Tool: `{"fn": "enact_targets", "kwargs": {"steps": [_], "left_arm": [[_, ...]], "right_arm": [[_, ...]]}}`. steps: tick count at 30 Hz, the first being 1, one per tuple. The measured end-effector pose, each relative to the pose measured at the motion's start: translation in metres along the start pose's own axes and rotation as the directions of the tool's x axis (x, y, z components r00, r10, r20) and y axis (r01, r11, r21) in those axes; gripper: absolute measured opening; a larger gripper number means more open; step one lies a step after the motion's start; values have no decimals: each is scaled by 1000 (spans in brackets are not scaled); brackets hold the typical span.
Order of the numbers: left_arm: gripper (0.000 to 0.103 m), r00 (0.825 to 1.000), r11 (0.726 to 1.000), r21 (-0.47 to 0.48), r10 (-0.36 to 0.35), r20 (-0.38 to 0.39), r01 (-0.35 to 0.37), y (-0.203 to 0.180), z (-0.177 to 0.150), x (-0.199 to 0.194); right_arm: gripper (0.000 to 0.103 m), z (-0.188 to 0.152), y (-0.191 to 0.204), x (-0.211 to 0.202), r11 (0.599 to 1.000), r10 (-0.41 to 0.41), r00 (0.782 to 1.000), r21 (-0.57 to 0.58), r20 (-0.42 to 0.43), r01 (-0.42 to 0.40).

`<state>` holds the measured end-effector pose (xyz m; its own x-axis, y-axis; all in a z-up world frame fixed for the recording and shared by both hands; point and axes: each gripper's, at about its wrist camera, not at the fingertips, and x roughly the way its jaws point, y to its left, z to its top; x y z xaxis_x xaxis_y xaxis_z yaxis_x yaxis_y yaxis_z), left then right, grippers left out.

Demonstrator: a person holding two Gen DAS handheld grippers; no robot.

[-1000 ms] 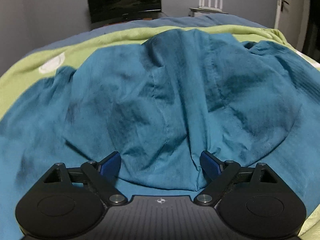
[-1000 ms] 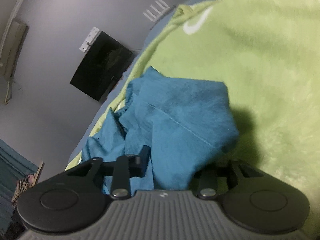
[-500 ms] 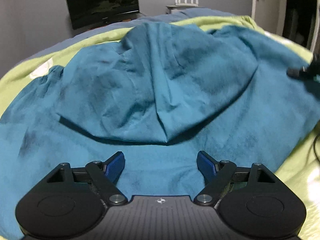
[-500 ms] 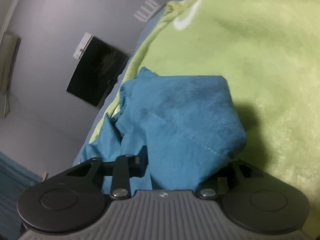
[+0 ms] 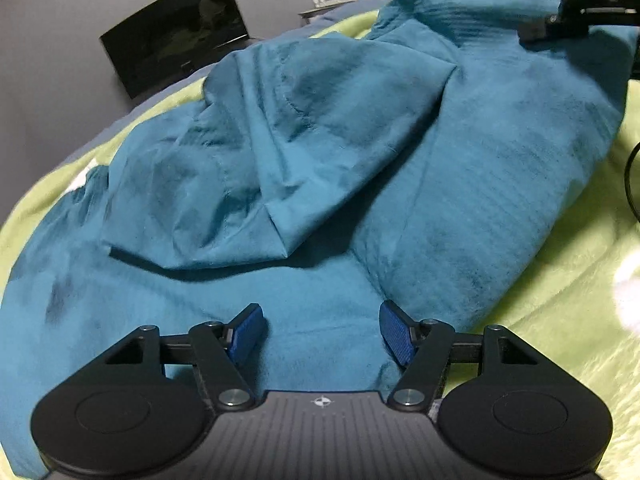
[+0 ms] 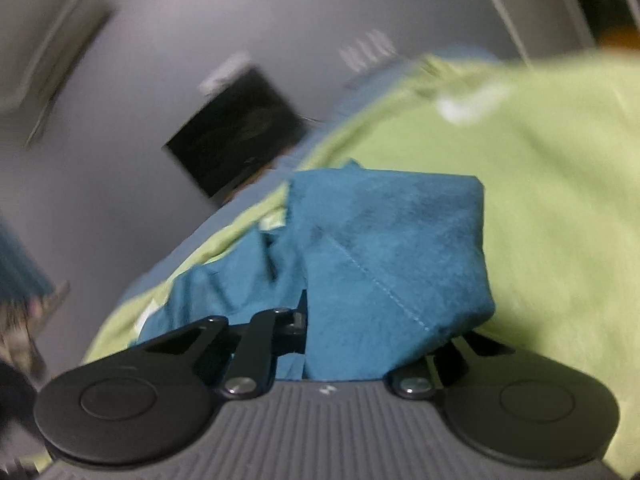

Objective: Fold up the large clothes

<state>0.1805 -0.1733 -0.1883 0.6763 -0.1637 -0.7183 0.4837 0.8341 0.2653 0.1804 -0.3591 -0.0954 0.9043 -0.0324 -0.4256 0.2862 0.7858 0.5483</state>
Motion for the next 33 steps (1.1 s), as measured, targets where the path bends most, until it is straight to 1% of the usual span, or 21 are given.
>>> {"fn": "enact_targets", "kwargs": {"steps": [2, 4, 7, 9, 10, 12, 15, 16, 17, 19, 20, 22, 23, 26, 27, 28, 29, 30, 31, 32, 33], "left_arm": [[66, 999, 995, -89, -48, 6, 48, 15, -1, -5], [67, 995, 978, -187, -94, 28, 98, 34, -1, -12], [70, 989, 924, -355, -111, 102, 140, 76, -1, -38], [75, 983, 888, -432, -103, 151, 159, 108, -2, -58], [79, 981, 872, -460, -97, 169, 165, 123, -4, -68], [83, 975, 835, -521, -75, 207, 175, 157, -10, -90], [88, 965, 775, -600, -46, 259, 199, 205, -23, -123], [92, 958, 746, -629, -44, 284, 220, 221, -29, -135], [93, 951, 723, -648, -39, 308, 240, 232, -35, -145], [96, 937, 675, -687, -20, 348, 269, 256, -45, -161], [96, 934, 662, -698, -9, 358, 274, 264, -48, -166], [97, 930, 652, -706, 4, 368, 277, 278, -52, -173], [97, 931, 657, -704, 7, 366, 272, 281, -52, -176], [96, 944, 694, -680, 1, 329, 236, 280, -54, -174], [94, 951, 704, -672, -14, 310, 229, 289, -55, -171], [91, 959, 717, -662, -35, 281, 220, 286, -56, -164], [88, 965, 726, -653, -55, 256, 215, 283, -56, -158], [81, 969, 731, -649, -73, 235, 212, 282, -59, -150], [77, 972, 725, -654, -97, 213, 215, 281, -62, -140], [75, 973, 710, -667, -121, 199, 225, 285, -64, -131], [70, 969, 688, -684, -152, 192, 244, 286, -68, -123]], "right_arm": [[17, 0, 32, -12, 991, 18, 999, -136, 37, -13], [17, -2, 66, -21, 965, 38, 997, -261, 64, -20], [17, -9, 114, -28, 908, 83, 994, -417, 74, -45], [17, -17, 147, -29, 853, 111, 991, -519, 72, -58], [17, -21, 163, -30, 821, 131, 989, -566, 70, -69], [17, -35, 192, -30, 740, 173, 983, -667, 59, -90], [17, -64, 231, -25, 600, 238, 971, -790, 23, -128], [17, -76, 243, -23, 544, 258, 966, -827, 6, -140], [17, -88, 253, -20, 497, 277, 961, -853, -15, -156], [17, -109, 269, -15, 419, 307, 949, -887, -64, -195], [17, -122, 278, -11, 376, 319, 943, -901, -93, -216], [17, -146, 292, -6, 296, 333, 930, -919, -156, -260], [17, -156, 298, -2, 270, 333, 924, -920, -187, -283], [16, -187, 314, 11, 191, 321, 907, -920, -272, -343], [16, -197, 319, 18, 169, 310, 902, -917, -300, -362], [16, -205, 326, 25, 152, 297, 900, -915, -319, -375], [16, -214, 328, 31, 137, 280, 900, -914, -335, -383], [16, -221, 329, 36, 135, 263, 902, -913, -342, -385], [16, -229, 334, 34, 140, 256, 905, -913, -340, -383], [17, -231, 334, 36, 152, 250, 909, -913, -335, -378], [21, -233, 332, 35, 161, 246, 910, -912, -333, -378]]}}
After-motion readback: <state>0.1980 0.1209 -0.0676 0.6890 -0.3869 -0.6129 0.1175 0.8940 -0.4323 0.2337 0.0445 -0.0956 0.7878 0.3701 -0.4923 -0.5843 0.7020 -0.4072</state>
